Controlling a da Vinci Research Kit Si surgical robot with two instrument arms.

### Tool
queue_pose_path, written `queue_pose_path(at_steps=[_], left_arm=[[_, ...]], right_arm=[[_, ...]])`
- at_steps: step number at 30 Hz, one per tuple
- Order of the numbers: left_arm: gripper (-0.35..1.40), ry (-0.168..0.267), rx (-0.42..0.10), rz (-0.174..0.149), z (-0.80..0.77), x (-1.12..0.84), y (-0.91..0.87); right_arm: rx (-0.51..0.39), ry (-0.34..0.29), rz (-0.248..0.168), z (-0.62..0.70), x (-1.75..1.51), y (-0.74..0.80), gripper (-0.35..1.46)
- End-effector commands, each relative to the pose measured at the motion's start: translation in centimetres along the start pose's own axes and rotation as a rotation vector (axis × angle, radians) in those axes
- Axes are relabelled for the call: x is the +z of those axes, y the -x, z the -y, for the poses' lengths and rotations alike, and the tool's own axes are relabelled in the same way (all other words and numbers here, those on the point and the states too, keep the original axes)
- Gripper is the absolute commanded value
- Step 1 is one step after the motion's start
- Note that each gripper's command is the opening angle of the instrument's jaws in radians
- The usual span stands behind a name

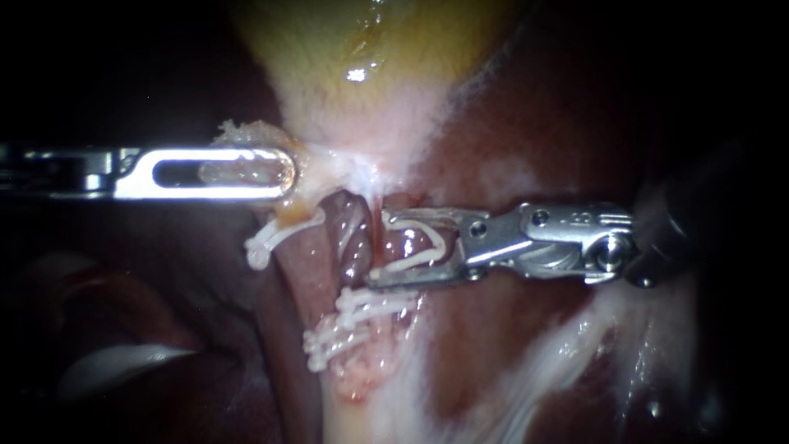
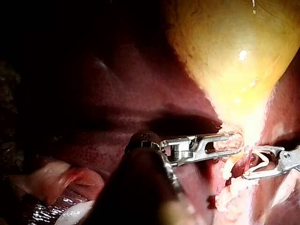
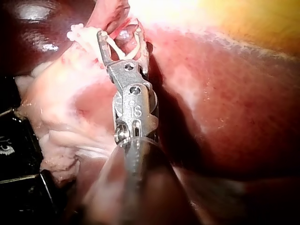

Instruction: Clipping third clip right tube

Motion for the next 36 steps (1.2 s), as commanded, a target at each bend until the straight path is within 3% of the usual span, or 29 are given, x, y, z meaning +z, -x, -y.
queue_pose_path(at_steps=[1, 17, 36], left_arm=[[-0.35, 0.000, 0.000, 0.000, -0.01, 0.00, 0.00], [-0.35, -0.003, 0.001, -0.003, -0.03, -0.02, 0.00], [-0.35, -0.005, 0.004, -0.005, -0.11, -0.04, 0.00]], right_arm=[[0.005, -0.004, -0.007, -0.01, 0.02, 0.00, 0.50], [0.084, -0.100, -0.102, -0.06, 0.25, -0.03, 0.49], [0.096, -0.110, -0.131, -0.07, 0.24, -0.04, 0.49]])
